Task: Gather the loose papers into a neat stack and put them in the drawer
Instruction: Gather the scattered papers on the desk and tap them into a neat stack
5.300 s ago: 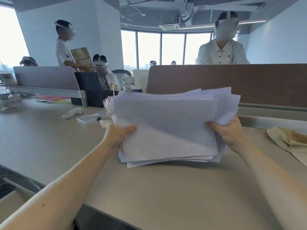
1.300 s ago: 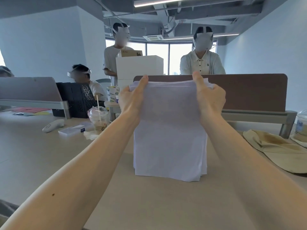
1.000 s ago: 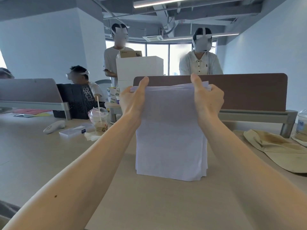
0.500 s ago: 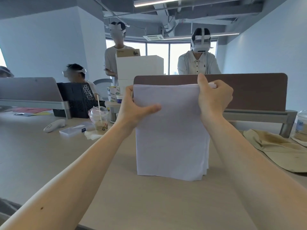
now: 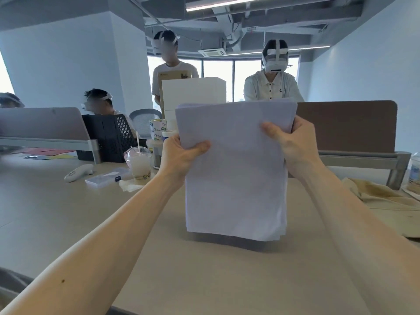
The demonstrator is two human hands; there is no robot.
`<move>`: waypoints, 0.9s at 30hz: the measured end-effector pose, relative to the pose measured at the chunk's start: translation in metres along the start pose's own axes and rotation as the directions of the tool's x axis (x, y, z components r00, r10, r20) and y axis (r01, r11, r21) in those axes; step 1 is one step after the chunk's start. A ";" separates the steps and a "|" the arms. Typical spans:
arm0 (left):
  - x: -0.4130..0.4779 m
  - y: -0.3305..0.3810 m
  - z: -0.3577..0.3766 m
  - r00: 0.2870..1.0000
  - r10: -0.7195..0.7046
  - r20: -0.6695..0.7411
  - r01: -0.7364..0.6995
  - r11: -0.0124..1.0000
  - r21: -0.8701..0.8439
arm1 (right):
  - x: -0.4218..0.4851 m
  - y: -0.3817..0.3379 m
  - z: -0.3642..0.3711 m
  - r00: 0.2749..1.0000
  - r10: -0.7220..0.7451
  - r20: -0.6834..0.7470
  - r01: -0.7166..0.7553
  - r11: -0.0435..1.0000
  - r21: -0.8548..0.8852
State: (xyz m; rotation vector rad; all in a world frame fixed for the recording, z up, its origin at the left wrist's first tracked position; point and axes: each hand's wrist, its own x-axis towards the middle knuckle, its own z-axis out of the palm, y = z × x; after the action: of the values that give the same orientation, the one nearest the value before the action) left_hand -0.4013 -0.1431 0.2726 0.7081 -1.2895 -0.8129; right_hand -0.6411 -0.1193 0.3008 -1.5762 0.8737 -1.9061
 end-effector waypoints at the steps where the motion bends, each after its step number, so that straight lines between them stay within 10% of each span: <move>1: 0.000 -0.001 -0.002 1.000 -0.019 0.008 0.019 1.000 0.010 | 0.002 0.000 -0.001 1.000 -0.009 0.011 0.009 1.000 -0.019; 27: -0.015 -0.009 0.008 0.997 -0.063 -0.035 0.063 0.998 0.005 | -0.013 0.031 -0.004 0.998 0.068 -0.004 -0.068 0.997 -0.038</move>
State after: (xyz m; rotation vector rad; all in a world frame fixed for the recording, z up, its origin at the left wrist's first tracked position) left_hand -0.4117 -0.1354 0.2580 0.7676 -1.2436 -0.8447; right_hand -0.6433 -0.1296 0.2689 -1.5465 0.9581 -1.8543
